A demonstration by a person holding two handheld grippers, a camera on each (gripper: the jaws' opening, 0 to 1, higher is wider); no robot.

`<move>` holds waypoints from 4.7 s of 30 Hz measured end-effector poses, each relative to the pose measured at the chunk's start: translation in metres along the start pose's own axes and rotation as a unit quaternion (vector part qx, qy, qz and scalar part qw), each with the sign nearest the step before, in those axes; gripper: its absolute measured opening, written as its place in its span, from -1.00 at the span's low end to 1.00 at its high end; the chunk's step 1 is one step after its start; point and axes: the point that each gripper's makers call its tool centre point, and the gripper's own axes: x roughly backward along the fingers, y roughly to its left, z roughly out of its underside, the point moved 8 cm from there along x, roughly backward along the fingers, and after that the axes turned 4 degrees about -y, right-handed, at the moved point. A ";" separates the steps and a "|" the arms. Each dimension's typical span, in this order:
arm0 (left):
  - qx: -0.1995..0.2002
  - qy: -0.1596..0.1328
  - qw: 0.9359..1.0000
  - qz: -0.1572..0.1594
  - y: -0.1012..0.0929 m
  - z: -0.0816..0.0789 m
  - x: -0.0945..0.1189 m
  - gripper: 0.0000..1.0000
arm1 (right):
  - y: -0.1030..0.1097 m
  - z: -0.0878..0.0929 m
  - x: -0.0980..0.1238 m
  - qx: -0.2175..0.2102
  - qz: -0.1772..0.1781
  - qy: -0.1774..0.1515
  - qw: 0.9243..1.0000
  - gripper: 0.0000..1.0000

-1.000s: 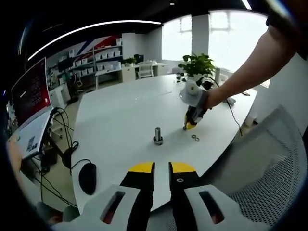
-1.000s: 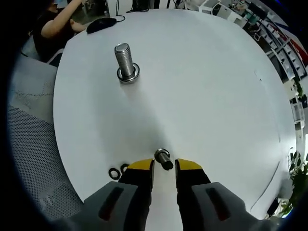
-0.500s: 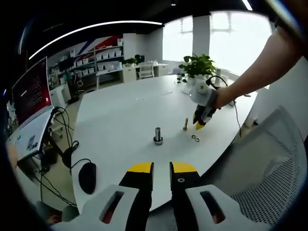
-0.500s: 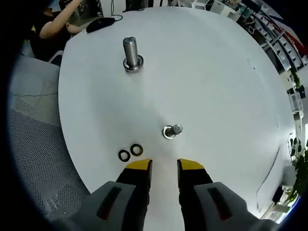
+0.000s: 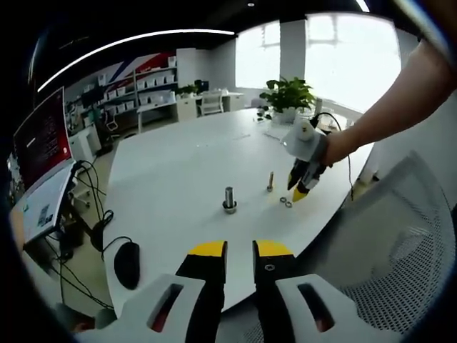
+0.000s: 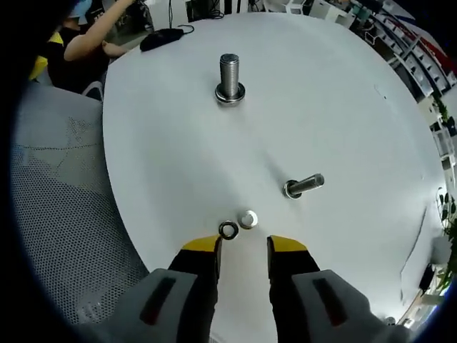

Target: Place the washer onto the threaded stud by aligning its center hole with the stud, sliding it down to the base, and recovering from edge contact or off-axis alignment until the washer reaches the visible bottom stop.

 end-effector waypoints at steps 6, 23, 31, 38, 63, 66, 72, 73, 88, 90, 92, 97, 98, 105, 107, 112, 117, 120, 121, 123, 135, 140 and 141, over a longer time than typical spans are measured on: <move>-0.001 -0.004 1.000 0.000 0.001 -0.001 0.002 -0.78 | 0.009 0.000 0.001 -0.019 -0.004 0.004 1.000 -0.43; 0.003 -0.007 1.000 0.005 0.001 -0.004 0.002 -0.82 | 0.005 0.003 -0.013 -0.042 -0.007 0.006 0.999 -0.53; 0.001 -0.014 1.000 0.006 0.000 -0.007 0.002 -0.83 | 0.004 -0.007 -0.013 -0.042 -0.013 0.056 0.997 -0.59; 0.004 -0.015 1.000 0.004 0.002 -0.005 0.002 -0.83 | 0.006 -0.010 -0.012 -0.002 -0.014 0.071 0.997 -0.65; 0.006 -0.014 1.000 0.011 0.000 -0.006 0.000 -0.85 | 0.008 -0.006 -0.010 -0.126 0.024 0.043 0.991 -0.72; 0.008 -0.015 1.000 0.009 0.001 -0.006 0.001 -0.85 | 0.009 0.000 -0.010 -0.124 0.027 0.017 0.992 -0.72; 0.003 -0.006 1.000 0.015 -0.002 -0.006 0.000 -0.85 | 0.014 -0.001 -0.007 -0.125 0.035 0.010 0.991 -0.73; 0.003 -0.005 1.000 0.015 -0.002 -0.005 -0.001 -0.85 | 0.014 -0.001 -0.007 -0.129 0.035 0.009 0.991 -0.73; 0.010 -0.002 1.000 0.010 0.000 -0.004 -0.001 -0.86 | 0.021 0.004 -0.004 -0.171 0.044 -0.013 0.984 -0.94; 0.008 -0.002 1.000 0.012 0.000 -0.003 -0.002 -0.86 | 0.017 0.005 -0.007 -0.183 0.033 -0.007 0.982 -0.94; 0.007 -0.003 1.000 0.014 -0.001 -0.005 0.000 -0.86 | 0.012 0.005 -0.009 -0.184 0.027 -0.002 0.983 -0.94; 0.010 -0.006 1.000 0.012 -0.001 -0.006 0.000 -0.86 | 0.012 0.006 -0.010 -0.176 0.039 -0.003 0.984 -0.94; 0.009 -0.005 1.000 0.012 -0.001 -0.006 0.000 -0.86 | 0.014 0.005 -0.009 -0.172 0.043 -0.005 0.984 -0.94; 0.009 -0.005 1.000 0.013 -0.001 -0.005 0.000 -0.86 | 0.019 0.003 -0.003 -0.220 0.040 -0.009 0.975 -0.85; 0.010 -0.006 1.000 0.012 0.000 -0.005 -0.001 -0.86 | 0.015 0.004 0.002 -0.219 0.067 -0.018 0.973 -0.69; 0.009 -0.006 1.000 0.014 -0.002 -0.006 0.000 -0.86 | -0.001 0.002 -0.003 -0.232 0.078 -0.030 0.969 -0.57; 0.009 -0.006 1.000 0.013 -0.001 -0.005 -0.001 -0.86 | -0.001 -0.005 -0.008 -0.244 0.081 -0.036 0.966 -0.53; 0.010 -0.007 1.000 0.012 0.001 -0.004 -0.001 -0.86 | -0.006 -0.008 -0.008 -0.255 0.090 -0.046 0.961 -0.50; 0.010 -0.007 1.000 0.013 0.000 -0.005 -0.001 -0.86 | -0.008 -0.010 -0.009 -0.264 0.093 -0.049 0.959 -0.50; 0.009 -0.007 1.000 0.014 0.000 -0.004 -0.001 -0.86 | -0.011 -0.011 -0.010 -0.272 0.099 -0.053 0.956 -0.50; 0.013 -0.008 1.000 0.015 0.000 -0.005 0.000 -0.86 | -0.028 -0.011 -0.021 -0.298 0.110 -0.070 0.946 -0.62; 0.013 -0.008 1.000 0.015 0.000 -0.005 -0.001 -0.86 | -0.019 -0.010 -0.013 -0.266 0.102 -0.060 0.957 -0.69; 0.013 -0.009 1.000 0.014 0.000 -0.004 -0.001 -0.86 | -0.018 -0.010 -0.013 -0.265 0.101 -0.059 0.957 -0.69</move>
